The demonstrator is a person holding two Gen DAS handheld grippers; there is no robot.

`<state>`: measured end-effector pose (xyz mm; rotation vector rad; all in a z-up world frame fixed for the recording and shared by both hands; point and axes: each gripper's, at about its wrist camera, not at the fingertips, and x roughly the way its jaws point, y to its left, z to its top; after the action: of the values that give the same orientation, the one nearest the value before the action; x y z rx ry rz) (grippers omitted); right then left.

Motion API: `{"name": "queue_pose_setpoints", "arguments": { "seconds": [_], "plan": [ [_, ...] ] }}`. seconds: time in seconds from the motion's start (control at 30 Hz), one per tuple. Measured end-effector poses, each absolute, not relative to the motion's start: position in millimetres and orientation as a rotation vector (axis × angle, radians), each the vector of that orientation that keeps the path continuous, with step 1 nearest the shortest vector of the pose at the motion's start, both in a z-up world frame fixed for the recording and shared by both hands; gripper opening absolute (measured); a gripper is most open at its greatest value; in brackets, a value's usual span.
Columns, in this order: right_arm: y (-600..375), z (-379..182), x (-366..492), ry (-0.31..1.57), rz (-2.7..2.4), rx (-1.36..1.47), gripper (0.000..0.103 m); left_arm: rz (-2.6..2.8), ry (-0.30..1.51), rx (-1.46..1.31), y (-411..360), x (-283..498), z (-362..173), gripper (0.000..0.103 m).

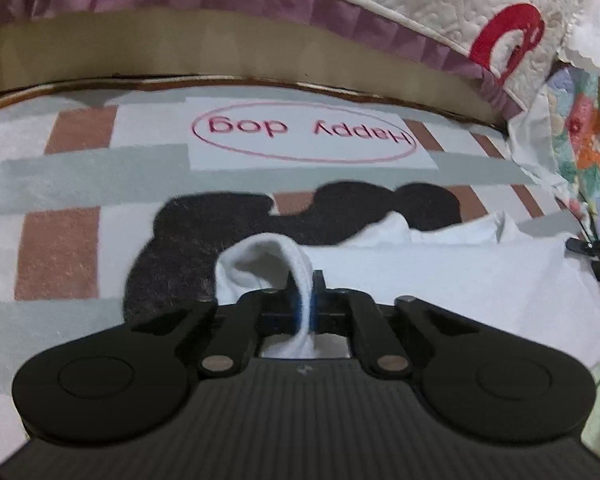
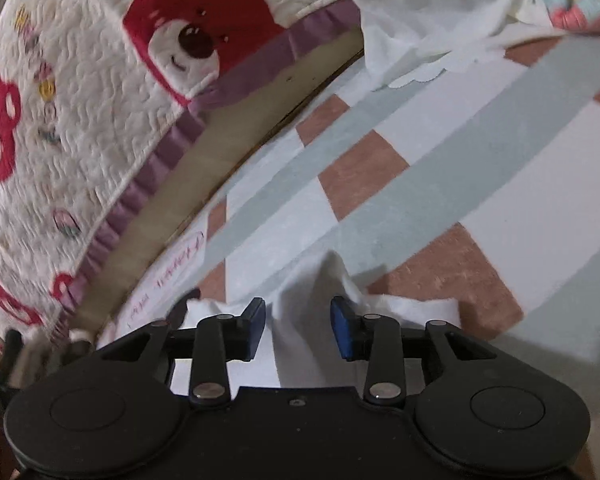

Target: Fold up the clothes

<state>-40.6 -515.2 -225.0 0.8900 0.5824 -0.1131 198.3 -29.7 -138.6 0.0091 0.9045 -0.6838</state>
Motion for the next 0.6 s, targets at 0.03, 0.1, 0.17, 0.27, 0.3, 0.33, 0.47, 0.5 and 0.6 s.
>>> {"name": "queue_pose_setpoints", "arguments": {
  "seconds": [0.03, 0.1, 0.17, 0.27, 0.3, 0.33, 0.47, 0.5, 0.6],
  "plan": [
    [-516, -222, -44, 0.541, -0.105, 0.876, 0.008, -0.67, 0.87, 0.002, -27, 196, -130, 0.003],
    [-516, -209, -49, 0.474, -0.087, 0.844, 0.008, -0.659, 0.794, -0.022, -19, 191, -111, 0.003],
    [-517, -199, -51, 0.455, -0.095, 0.828, 0.007, -0.641, 0.725, -0.029, -13, 188, -94, 0.003],
    [-516, -191, -51, 0.436, -0.117, 0.795, 0.007, -0.639, 0.642, -0.001, -15, 184, -87, 0.003],
    [-517, -192, -51, 0.429, -0.118, 0.798, 0.007, -0.629, 0.65, 0.015, -19, 185, -90, 0.003],
    [-518, -193, -51, 0.422, -0.119, 0.798, 0.007, -0.622, 0.668, 0.015, -21, 187, -95, 0.003],
    [-520, -193, -56, 0.375, -0.117, 0.794, 0.007, -0.609, 0.694, -0.012, -22, 193, -107, 0.003],
    [-521, -192, -58, 0.355, -0.113, 0.795, 0.007, -0.608, 0.685, -0.02, -21, 193, -108, 0.003],
    [-522, -189, -61, 0.314, -0.106, 0.794, 0.007, -0.594, 0.691, -0.002, -22, 197, -110, 0.004]
  ]
}}
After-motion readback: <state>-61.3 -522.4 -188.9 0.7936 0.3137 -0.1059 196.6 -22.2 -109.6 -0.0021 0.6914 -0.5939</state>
